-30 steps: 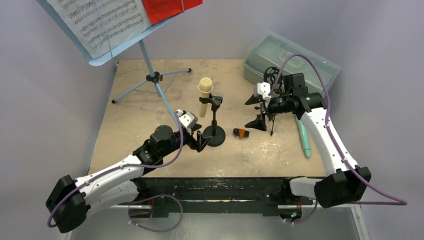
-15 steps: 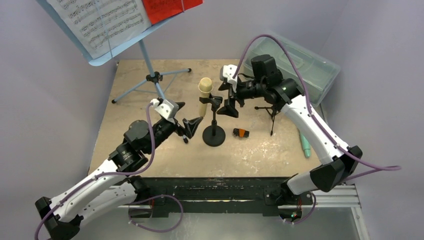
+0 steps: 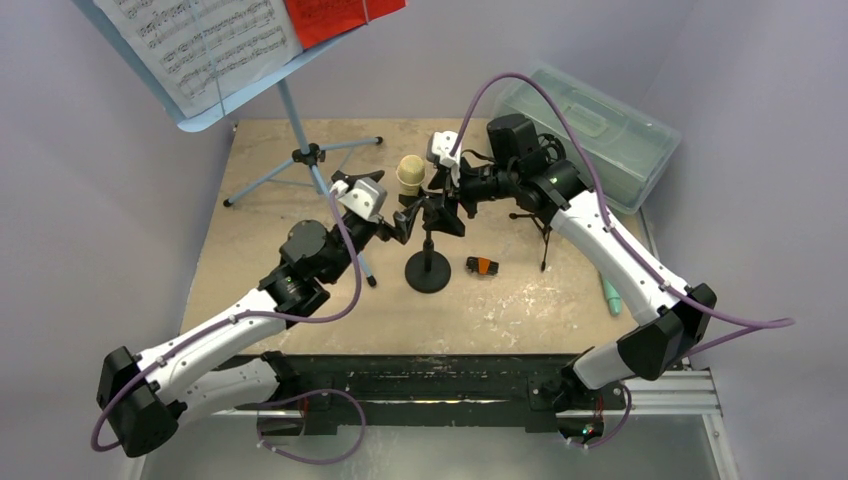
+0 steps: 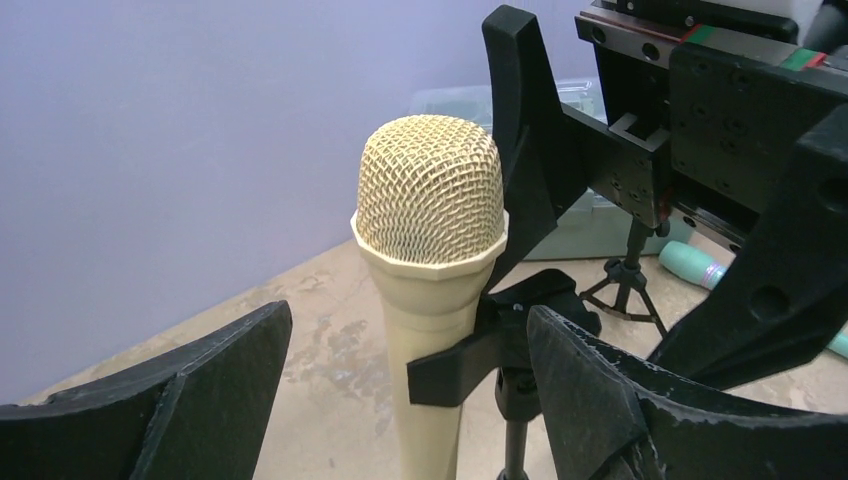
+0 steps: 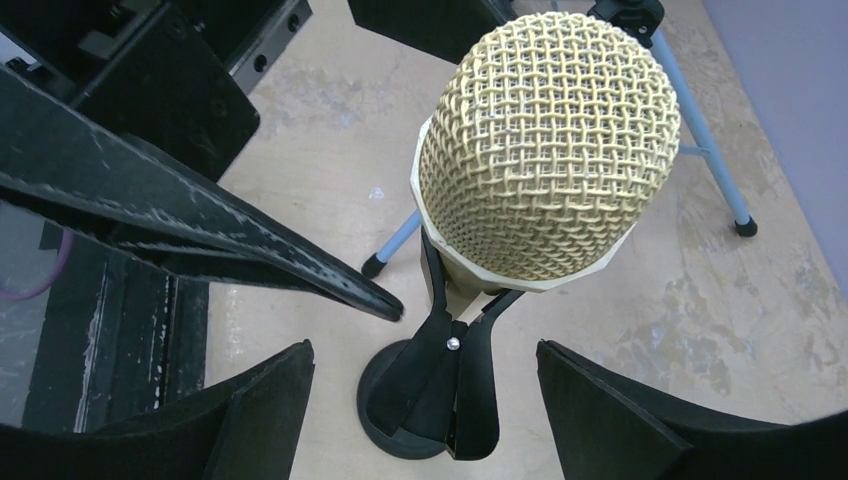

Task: Pack up the instrument practice props
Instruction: Remove the microphone from the microphone stand.

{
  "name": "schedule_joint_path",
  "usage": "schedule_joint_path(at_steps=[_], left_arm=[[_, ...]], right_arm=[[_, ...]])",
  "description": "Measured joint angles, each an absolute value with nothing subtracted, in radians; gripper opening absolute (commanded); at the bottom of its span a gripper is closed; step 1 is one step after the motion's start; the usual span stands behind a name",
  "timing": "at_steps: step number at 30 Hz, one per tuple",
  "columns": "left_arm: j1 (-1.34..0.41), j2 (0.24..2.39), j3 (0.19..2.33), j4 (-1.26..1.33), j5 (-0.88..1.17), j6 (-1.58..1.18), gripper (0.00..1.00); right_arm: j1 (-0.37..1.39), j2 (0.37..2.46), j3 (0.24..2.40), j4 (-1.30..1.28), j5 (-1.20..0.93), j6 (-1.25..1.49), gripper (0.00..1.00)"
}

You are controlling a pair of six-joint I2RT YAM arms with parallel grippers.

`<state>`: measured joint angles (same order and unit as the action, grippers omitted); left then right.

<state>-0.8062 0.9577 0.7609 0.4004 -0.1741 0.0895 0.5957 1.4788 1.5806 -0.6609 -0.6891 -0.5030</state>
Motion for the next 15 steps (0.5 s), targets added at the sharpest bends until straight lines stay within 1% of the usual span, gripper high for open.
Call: schedule_joint_path(at_steps=[3,6,9,11,14,15], left_arm=[[-0.806,1.007,0.76,0.473,-0.18,0.102,0.84],[-0.805,1.041,0.76,0.529,-0.184,0.117,0.77],[-0.805,1.067,0.761,0.564,-0.187,0.125,0.68],[-0.805,1.08,0.761,0.574,-0.187,0.125,0.6],[-0.805,1.095,0.761,0.586,-0.185,0.124,0.49],[-0.805,1.098,0.761,0.589,-0.183,0.124,0.46]], right_arm=[[0.596,1.479,1.576,-0.654,-0.689,-0.496,0.82],[0.596,1.478,1.563,-0.642,-0.689,-0.49,0.81],[0.596,1.478,1.553,-0.635,-0.68,-0.487,0.78],[0.596,1.478,1.552,-0.632,-0.672,-0.485,0.75],[0.596,1.478,1.552,-0.625,-0.669,-0.481,0.7],[0.596,1.478,1.552,-0.624,-0.668,-0.479,0.68]])
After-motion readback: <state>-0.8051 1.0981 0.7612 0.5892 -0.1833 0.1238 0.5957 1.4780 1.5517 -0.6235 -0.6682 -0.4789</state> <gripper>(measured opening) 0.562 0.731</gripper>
